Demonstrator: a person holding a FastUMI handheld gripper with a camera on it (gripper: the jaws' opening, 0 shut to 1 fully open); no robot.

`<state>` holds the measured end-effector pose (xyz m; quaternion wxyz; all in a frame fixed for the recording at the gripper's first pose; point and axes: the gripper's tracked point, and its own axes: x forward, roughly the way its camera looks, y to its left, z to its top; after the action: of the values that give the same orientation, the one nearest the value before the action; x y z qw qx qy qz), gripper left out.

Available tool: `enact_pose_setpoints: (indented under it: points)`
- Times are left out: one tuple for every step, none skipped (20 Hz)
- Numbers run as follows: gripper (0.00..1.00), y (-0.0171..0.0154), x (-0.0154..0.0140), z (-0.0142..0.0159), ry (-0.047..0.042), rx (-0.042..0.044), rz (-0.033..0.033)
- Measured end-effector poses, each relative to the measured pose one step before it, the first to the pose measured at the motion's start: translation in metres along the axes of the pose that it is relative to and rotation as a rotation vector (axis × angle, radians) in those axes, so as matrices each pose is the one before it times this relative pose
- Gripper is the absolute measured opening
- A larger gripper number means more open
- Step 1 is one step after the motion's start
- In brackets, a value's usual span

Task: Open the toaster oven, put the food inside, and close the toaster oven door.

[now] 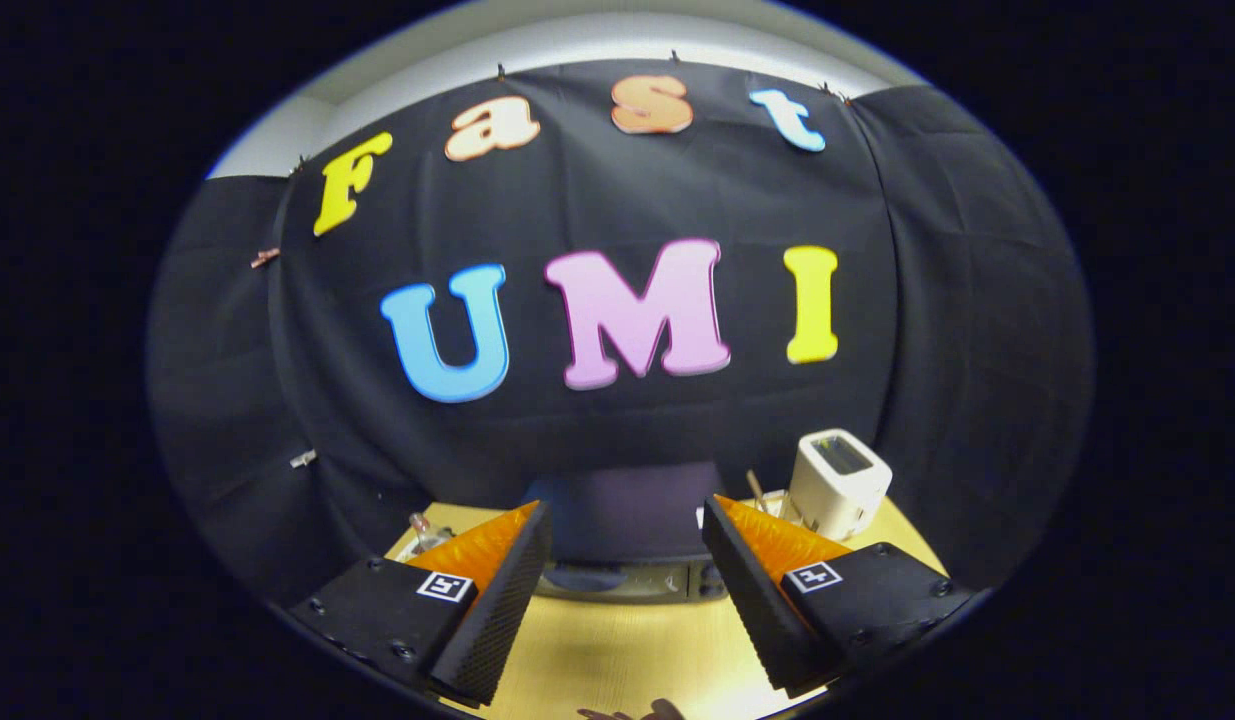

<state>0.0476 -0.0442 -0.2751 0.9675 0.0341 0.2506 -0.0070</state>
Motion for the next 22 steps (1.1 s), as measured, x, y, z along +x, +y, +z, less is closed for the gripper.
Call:
enact_pose_setpoints:
  points:
    - [0.97,-0.00067,-0.00719,0.03130,-0.07885,-0.01060,0.00038]
    - [0.97,-0.00152,-0.00643,0.03086,-0.07853,-0.00990,-0.00265]
    - [0.97,-0.00161,-0.00992,0.02953,-0.06889,-0.00756,-0.00888]
    - [0.97,-0.00030,-0.00911,0.02779,-0.06228,0.00035,-0.00269]
    - [0.97,0.00388,-0.00726,0.02341,-0.05824,0.00857,0.00870]
    - [0.97,0.00869,-0.00428,0.02347,-0.06533,0.01238,0.02116]
    - [0.96,0.00662,-0.00833,0.01863,-0.05105,0.00777,0.02079]
    - [0.95,0.00380,-0.00326,0.01394,-0.03801,0.00235,0.01371]
    - [0.95,-0.00002,-0.00316,0.01163,-0.02167,-0.00594,0.00294]
    - [0.95,0.00020,-0.00429,0.00983,-0.01288,-0.00329,0.00218]
    - [0.95,0.00265,-0.00404,0.00632,-0.00245,0.00292,0.00319]
    - [0.95,0.00082,-0.00424,0.00422,-0.00240,0.00755,0.00392]
    - [0.95,0.00259,-0.00527,0.00193,0.00169,0.00759,0.00414]
    - [0.95,-0.00178,0.00080,-0.00085,0.00818,0.00346,0.00317]
    - [0.95,-0.00106,0.00209,-0.00304,0.00603,-0.00386,0.00299]
    - [0.95,0.00005,0.00146,-0.00186,0.00102,-0.00925,-0.00220]
    - [0.96,-0.00059,0.00020,-0.00058,-0.00219,-0.00889,-0.00598]
    - [0.96,0.00088,-0.00422,0.00274,-0.00123,-0.00511,-0.00128]
    - [0.96,0.00061,-0.00107,0.00172,-0.00238,-0.00013,0.00120]
    - [0.96,0.00021,0.00152,0.00044,-0.00154,0.00147,-0.00124]
    - [0.96,-0.00052,0.00431,-0.00105,0.00295,0.00077,-0.00487]
    - [0.96,-0.00116,0.00513,-0.00176,0.00395,-0.00363,-0.00645]
